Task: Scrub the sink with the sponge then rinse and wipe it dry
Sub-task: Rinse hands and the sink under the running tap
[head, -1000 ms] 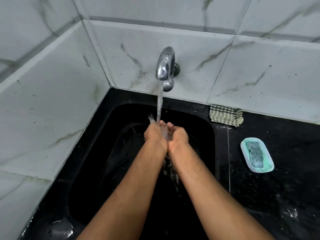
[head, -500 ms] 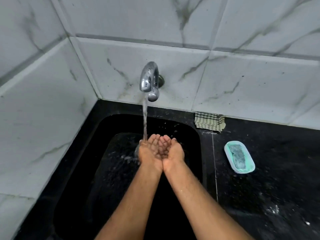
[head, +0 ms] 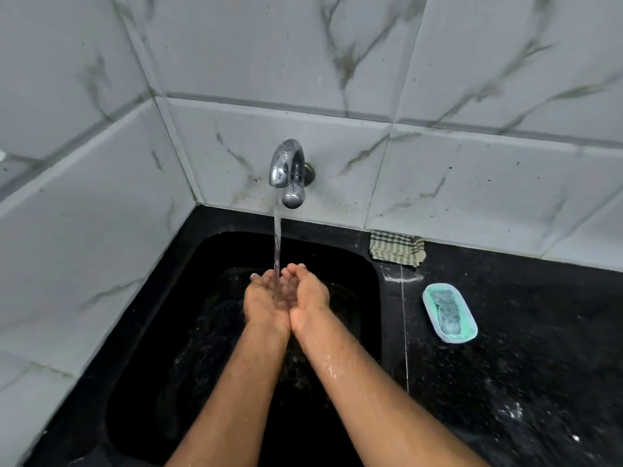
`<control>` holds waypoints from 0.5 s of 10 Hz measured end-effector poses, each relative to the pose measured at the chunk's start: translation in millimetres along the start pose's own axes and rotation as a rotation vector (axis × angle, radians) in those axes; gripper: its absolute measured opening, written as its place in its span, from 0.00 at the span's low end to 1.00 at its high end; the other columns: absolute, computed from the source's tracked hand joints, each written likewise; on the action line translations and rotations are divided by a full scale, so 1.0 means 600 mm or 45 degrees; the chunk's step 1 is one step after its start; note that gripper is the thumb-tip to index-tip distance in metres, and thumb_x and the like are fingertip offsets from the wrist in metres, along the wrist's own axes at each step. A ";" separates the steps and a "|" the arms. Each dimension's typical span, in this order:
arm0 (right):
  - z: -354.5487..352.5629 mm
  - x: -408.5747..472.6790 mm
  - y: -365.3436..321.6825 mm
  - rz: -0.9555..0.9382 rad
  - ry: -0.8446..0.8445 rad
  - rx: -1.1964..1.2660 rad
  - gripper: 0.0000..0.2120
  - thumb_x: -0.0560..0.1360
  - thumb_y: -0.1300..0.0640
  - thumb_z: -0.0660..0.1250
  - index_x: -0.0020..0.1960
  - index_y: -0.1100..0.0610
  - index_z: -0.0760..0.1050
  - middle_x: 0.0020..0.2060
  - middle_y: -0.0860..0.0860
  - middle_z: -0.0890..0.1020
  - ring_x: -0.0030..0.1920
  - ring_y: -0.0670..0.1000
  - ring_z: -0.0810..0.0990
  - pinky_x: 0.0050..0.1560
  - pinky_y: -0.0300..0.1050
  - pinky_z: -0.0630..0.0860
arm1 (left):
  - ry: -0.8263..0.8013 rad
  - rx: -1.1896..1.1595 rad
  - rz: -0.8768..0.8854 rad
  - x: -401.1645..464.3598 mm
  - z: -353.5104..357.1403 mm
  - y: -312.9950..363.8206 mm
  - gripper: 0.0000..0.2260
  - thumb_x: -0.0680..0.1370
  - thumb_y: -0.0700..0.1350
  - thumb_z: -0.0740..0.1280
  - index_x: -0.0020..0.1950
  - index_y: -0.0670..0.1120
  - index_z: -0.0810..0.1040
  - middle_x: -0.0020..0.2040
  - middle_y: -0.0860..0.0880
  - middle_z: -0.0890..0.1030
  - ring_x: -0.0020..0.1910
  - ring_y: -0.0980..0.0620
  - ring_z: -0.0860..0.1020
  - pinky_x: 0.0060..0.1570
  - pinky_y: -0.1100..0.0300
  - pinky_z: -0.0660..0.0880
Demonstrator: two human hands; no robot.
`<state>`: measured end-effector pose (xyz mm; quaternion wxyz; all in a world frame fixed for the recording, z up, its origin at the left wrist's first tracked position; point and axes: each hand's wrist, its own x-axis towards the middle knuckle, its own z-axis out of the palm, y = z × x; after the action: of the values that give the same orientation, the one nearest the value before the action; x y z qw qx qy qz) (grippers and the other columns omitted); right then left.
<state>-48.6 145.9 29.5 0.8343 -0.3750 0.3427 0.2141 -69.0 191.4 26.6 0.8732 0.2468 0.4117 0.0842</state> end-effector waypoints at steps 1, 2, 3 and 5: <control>0.025 -0.017 -0.015 -0.011 -0.053 -0.027 0.05 0.78 0.64 0.66 0.45 0.63 0.79 0.35 0.56 0.81 0.30 0.51 0.80 0.41 0.47 0.83 | -0.044 0.110 0.069 -0.023 0.018 0.031 0.23 0.86 0.48 0.50 0.77 0.36 0.63 0.76 0.38 0.67 0.76 0.40 0.65 0.74 0.49 0.62; 0.050 -0.027 -0.019 -0.042 -0.112 -0.062 0.05 0.78 0.67 0.65 0.45 0.65 0.79 0.33 0.57 0.81 0.29 0.52 0.82 0.38 0.48 0.83 | -0.011 0.057 0.075 -0.021 0.038 0.057 0.22 0.87 0.50 0.50 0.74 0.37 0.67 0.75 0.38 0.68 0.74 0.41 0.68 0.74 0.49 0.64; 0.071 -0.019 -0.010 -0.122 -0.210 -0.174 0.08 0.77 0.73 0.62 0.48 0.65 0.79 0.34 0.58 0.81 0.39 0.57 0.83 0.58 0.60 0.79 | 0.013 0.208 0.081 -0.005 0.045 0.068 0.15 0.86 0.48 0.51 0.54 0.45 0.76 0.76 0.38 0.67 0.75 0.40 0.66 0.74 0.49 0.62; 0.079 0.010 -0.044 -0.370 -0.050 -0.443 0.11 0.76 0.72 0.63 0.52 0.61 0.79 0.39 0.57 0.82 0.37 0.54 0.81 0.47 0.53 0.83 | -0.014 0.024 -0.124 0.006 0.065 0.053 0.19 0.86 0.51 0.52 0.38 0.44 0.68 0.49 0.41 0.77 0.47 0.45 0.77 0.51 0.52 0.75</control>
<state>-8.8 166.6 60.7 0.7857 -0.5543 0.2267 0.1548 -35.4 206.1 61.2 0.8761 0.2352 0.4194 0.0363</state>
